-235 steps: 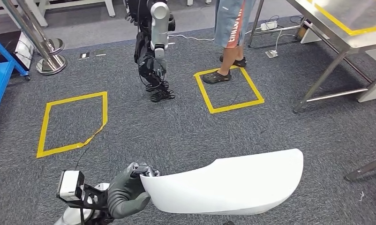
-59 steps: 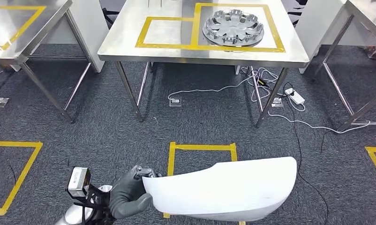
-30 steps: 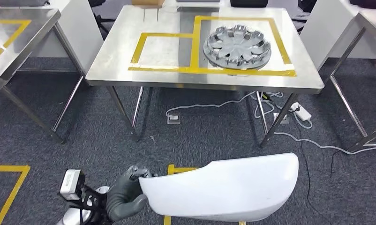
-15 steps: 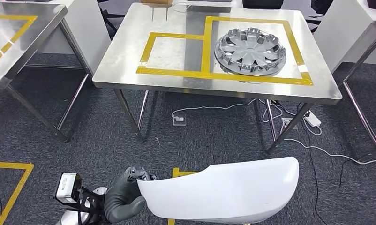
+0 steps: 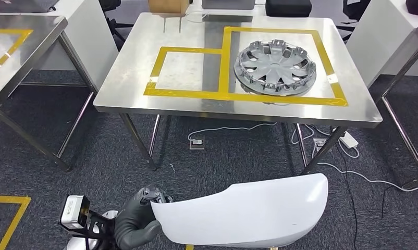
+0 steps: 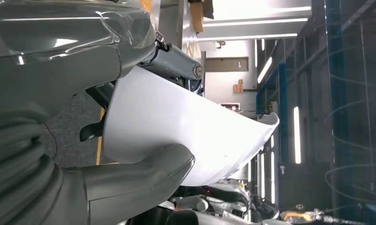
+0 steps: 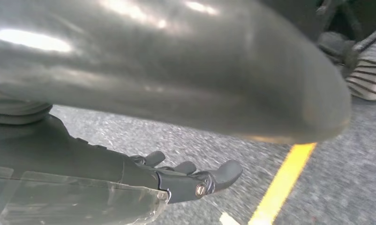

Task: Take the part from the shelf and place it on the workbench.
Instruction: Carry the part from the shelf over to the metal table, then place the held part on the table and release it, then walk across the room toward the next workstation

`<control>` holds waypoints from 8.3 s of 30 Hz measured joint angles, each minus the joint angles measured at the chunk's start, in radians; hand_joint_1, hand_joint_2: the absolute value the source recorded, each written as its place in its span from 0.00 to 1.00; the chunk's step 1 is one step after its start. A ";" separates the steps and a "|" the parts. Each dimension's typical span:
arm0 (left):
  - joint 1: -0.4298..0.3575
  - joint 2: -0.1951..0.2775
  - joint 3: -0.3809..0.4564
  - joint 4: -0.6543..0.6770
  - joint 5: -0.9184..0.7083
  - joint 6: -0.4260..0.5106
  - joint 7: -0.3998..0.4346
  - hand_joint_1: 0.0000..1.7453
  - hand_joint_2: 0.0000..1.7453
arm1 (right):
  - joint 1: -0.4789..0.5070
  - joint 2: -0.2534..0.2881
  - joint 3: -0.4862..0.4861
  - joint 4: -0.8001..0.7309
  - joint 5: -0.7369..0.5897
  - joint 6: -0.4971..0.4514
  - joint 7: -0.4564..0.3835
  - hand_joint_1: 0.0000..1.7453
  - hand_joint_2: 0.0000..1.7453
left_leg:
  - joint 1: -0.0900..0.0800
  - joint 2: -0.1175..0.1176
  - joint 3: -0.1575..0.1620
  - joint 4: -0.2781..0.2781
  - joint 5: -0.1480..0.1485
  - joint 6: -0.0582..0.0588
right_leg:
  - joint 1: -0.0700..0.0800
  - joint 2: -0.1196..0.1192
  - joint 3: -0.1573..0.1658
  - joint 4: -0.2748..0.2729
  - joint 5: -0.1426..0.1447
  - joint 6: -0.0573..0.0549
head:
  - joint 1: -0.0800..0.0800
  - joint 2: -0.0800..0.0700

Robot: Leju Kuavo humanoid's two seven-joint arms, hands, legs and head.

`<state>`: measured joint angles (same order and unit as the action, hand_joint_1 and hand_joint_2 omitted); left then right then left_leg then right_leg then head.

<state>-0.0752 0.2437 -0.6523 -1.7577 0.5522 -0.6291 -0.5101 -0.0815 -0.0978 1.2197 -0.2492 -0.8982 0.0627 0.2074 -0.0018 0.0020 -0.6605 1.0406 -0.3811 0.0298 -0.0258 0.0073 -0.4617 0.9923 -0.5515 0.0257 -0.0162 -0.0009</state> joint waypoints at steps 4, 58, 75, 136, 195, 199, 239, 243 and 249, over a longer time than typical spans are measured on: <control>-0.002 -0.001 0.000 -0.003 -0.005 0.000 0.000 1.00 1.00 | -0.004 0.005 0.001 0.000 0.001 0.002 0.002 0.00 0.00 | -0.003 -0.003 0.050 -0.044 -0.028 0.032 | 0.000 -0.007 0.012 0.036 0.013 0.032 | 0.000 0.000; -0.030 -0.012 -0.017 0.016 -0.005 0.002 0.010 1.00 1.00 | -0.002 0.001 0.005 0.013 -0.002 0.002 -0.009 0.00 0.00 | 0.012 -0.003 -0.059 0.146 -0.086 -0.018 | 0.001 0.006 -0.062 0.003 0.065 -0.022 | 0.002 0.000; -0.063 -0.062 -0.026 0.076 -0.809 0.638 0.114 1.00 1.00 | -0.009 0.001 0.003 0.015 0.008 -0.015 0.001 0.00 0.00 | -0.001 -0.012 0.030 -0.040 -0.012 0.021 | -0.005 -0.005 -0.132 0.062 0.058 0.040 | 0.006 0.000; -0.302 -0.245 -0.080 0.395 0.007 0.288 0.275 0.00 0.00 | 0.043 -0.009 -0.012 0.039 -0.011 0.070 -0.066 0.00 0.00 | -0.006 -0.008 0.075 -0.043 -0.052 0.031 | -0.012 -0.008 -0.162 0.074 0.088 0.046 | 0.012 0.000; -0.031 -0.059 0.002 0.239 -0.510 0.548 0.203 0.00 0.00 | 0.041 0.002 -0.014 0.040 -0.017 0.021 -0.071 0.00 0.00 | -0.003 0.009 0.059 -0.081 -0.002 0.035 | -0.003 -0.009 -0.176 0.253 0.047 0.039 | 0.009 0.000; -0.011 -0.072 0.038 0.386 -0.561 0.600 0.218 0.00 0.00 | 0.041 -0.003 -0.015 0.039 -0.026 0.020 -0.067 0.00 0.00 | -0.003 0.010 -0.002 -0.040 0.029 0.012 | 0.000 -0.007 -0.009 0.011 0.019 0.034 | 0.007 0.000; -0.055 -0.164 0.157 1.324 -0.563 0.826 0.549 0.00 0.00 | 0.035 0.023 -0.019 0.039 -0.063 -0.012 -0.023 0.00 0.00 | 0.017 0.002 -0.063 0.242 -0.157 -0.039 | -0.002 -0.015 -0.064 -0.013 0.083 -0.013 | 0.001 0.000; -0.056 -0.162 0.154 1.350 -0.584 0.825 0.569 0.00 0.00 | 0.034 0.026 -0.019 0.039 -0.063 -0.014 -0.021 0.00 0.00 | 0.019 -0.003 0.104 0.056 -0.099 -0.029 | -0.001 -0.015 -0.104 -0.008 0.112 0.002 | 0.001 0.000; -0.055 -0.151 0.121 1.391 -0.617 0.820 0.591 0.00 0.00 | 0.031 0.031 -0.020 0.039 -0.063 -0.025 -0.017 0.00 0.00 | 0.006 -0.003 0.154 -0.074 -0.090 0.014 | -0.004 -0.015 -0.139 0.013 0.116 0.036 | 0.004 0.000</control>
<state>-0.1302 0.0925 -0.5317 -0.3667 -0.0651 0.1912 0.0809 -0.0508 -0.0665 1.1997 -0.2100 -0.9613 0.0378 0.1906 0.0041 -0.0013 -0.5061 0.9664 -0.4711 0.0437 -0.0299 -0.0080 -0.6009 1.0050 -0.4351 0.0615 -0.0126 -0.0008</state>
